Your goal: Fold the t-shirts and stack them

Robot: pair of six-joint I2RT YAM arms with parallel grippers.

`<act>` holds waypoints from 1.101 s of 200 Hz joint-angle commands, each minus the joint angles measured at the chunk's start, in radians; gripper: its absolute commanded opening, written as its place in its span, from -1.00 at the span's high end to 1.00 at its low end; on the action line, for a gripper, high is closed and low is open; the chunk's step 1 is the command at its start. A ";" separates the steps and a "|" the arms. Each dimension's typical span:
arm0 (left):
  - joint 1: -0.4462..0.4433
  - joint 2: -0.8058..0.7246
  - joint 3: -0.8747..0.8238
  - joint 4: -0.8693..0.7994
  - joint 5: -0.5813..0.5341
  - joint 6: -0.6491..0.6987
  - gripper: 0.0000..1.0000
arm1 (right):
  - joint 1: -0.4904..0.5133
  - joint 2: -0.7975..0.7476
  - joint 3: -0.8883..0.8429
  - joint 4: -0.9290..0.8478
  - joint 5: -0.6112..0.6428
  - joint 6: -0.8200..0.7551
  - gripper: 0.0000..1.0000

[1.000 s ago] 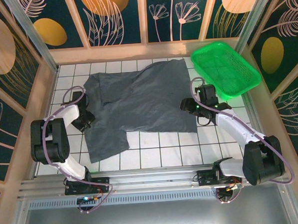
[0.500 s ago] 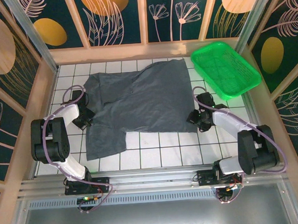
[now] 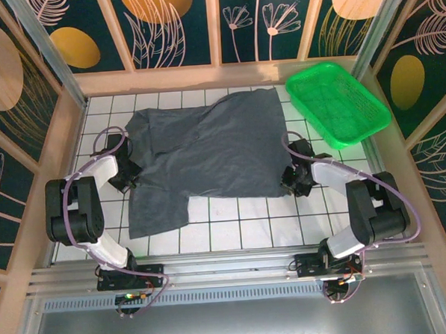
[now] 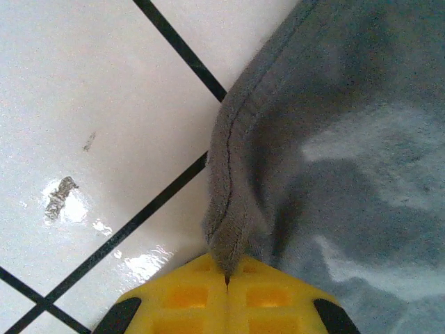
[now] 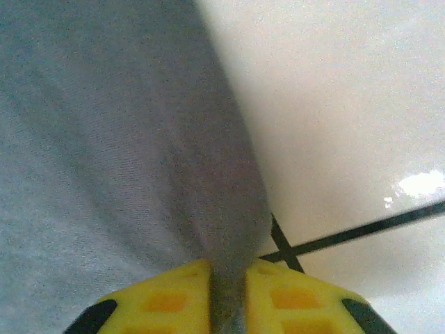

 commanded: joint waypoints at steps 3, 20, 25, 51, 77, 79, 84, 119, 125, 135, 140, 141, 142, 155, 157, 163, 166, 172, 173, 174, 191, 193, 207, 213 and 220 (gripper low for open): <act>0.004 -0.039 0.021 -0.023 0.028 -0.008 1.00 | 0.007 0.009 0.045 -0.007 0.010 -0.006 0.94; 0.006 -0.057 0.059 -0.023 0.050 -0.023 1.00 | 0.002 -0.006 0.106 -0.011 0.025 -0.029 1.00; 0.006 -0.062 0.065 -0.022 0.059 -0.028 1.00 | 0.000 -0.006 0.131 -0.011 0.027 -0.040 1.00; 0.005 -0.090 0.136 -0.012 0.100 -0.067 1.00 | -0.035 0.016 0.299 -0.004 0.036 -0.091 1.00; 0.005 -0.115 0.254 0.000 0.112 -0.122 1.00 | -0.081 0.046 0.484 0.039 0.026 -0.125 1.00; 0.004 -0.117 0.264 0.001 0.111 -0.128 1.00 | -0.087 0.050 0.503 0.047 0.025 -0.130 1.00; 0.006 -0.126 0.292 0.005 0.104 -0.139 1.00 | -0.092 0.054 0.531 0.058 0.022 -0.135 1.00; 0.005 -0.179 0.509 0.015 0.036 -0.185 1.00 | -0.131 0.087 0.774 0.162 0.003 -0.178 1.00; 0.005 -0.190 0.544 0.015 0.023 -0.187 1.00 | -0.134 0.084 0.807 0.182 0.006 -0.186 1.00; 0.006 -0.208 0.590 0.018 0.002 -0.187 1.00 | -0.138 0.073 0.853 0.214 0.013 -0.199 1.00; 0.006 -0.220 0.608 0.020 -0.007 -0.186 1.00 | -0.141 0.066 0.868 0.232 0.015 -0.205 1.00; 0.006 -0.223 0.612 0.020 -0.010 -0.186 1.00 | -0.142 0.063 0.870 0.236 0.016 -0.206 1.00; 0.006 -0.225 0.616 0.020 -0.012 -0.186 1.00 | -0.143 0.061 0.873 0.240 0.016 -0.207 1.00; 0.005 -0.267 0.643 0.047 -0.033 -0.182 1.00 | -0.153 0.019 0.889 0.290 0.024 -0.215 1.00; 0.006 -0.275 0.643 0.051 -0.037 -0.180 1.00 | -0.155 0.013 0.889 0.298 0.024 -0.216 1.00; 0.005 -0.294 0.646 0.063 -0.048 -0.178 1.00 | -0.163 -0.008 0.886 0.322 0.019 -0.218 1.00; 0.005 -0.307 0.649 0.068 -0.054 -0.177 1.00 | -0.167 -0.024 0.885 0.337 0.015 -0.218 1.00; 0.006 -0.327 0.650 0.080 -0.062 -0.173 1.00 | -0.173 -0.042 0.884 0.352 0.011 -0.220 1.00; 0.006 -0.332 0.650 0.084 -0.063 -0.172 1.00 | -0.174 -0.043 0.884 0.354 0.011 -0.220 1.00; 0.006 -0.334 0.650 0.085 -0.064 -0.172 1.00 | -0.175 -0.046 0.884 0.356 0.011 -0.220 1.00; 0.006 -0.380 0.670 0.111 -0.078 -0.153 1.00 | -0.183 -0.106 0.885 0.387 0.011 -0.247 1.00; 0.006 -0.385 0.674 0.113 -0.081 -0.151 1.00 | -0.184 -0.112 0.886 0.388 0.015 -0.251 1.00; 0.005 -0.413 0.705 0.127 -0.105 -0.133 1.00 | -0.190 -0.150 0.888 0.398 0.021 -0.266 1.00; 0.006 -0.420 0.721 0.131 -0.118 -0.129 1.00 | -0.195 -0.164 0.884 0.407 0.021 -0.268 1.00; 0.006 -0.427 0.739 0.140 -0.129 -0.123 1.00 | -0.199 -0.177 0.882 0.415 0.021 -0.267 1.00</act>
